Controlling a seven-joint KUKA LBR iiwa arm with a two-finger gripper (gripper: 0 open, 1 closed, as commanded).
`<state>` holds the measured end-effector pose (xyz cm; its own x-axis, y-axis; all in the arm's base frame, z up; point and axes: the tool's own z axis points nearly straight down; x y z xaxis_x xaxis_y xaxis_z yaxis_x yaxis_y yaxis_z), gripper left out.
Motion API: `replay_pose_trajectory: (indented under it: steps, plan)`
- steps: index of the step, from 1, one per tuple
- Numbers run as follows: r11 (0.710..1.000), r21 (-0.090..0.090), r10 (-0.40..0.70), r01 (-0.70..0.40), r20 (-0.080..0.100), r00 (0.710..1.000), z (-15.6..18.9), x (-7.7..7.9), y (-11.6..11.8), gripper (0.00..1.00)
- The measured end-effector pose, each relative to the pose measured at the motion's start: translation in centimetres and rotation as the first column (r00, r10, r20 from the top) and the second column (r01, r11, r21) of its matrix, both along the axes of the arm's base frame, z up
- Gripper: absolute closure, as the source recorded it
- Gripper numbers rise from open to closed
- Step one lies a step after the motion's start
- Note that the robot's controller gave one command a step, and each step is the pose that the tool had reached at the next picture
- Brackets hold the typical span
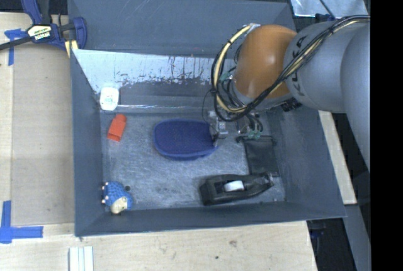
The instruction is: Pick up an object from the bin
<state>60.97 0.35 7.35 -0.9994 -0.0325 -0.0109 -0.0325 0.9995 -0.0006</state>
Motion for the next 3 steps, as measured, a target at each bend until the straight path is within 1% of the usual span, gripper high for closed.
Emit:
replay_pose_trajectory:
  steps: [1,2,3]
  plan:
    - [1.000,0.001,-0.031,0.031,0.003,1.000,26.4,-2.1,1.4,1.00]
    - [0.999,0.000,-0.032,0.032,-0.016,0.999,11.0,-3.0,0.4,1.00]
    - [0.999,0.000,-0.032,0.032,-0.007,0.999,11.5,-2.8,0.4,0.00]
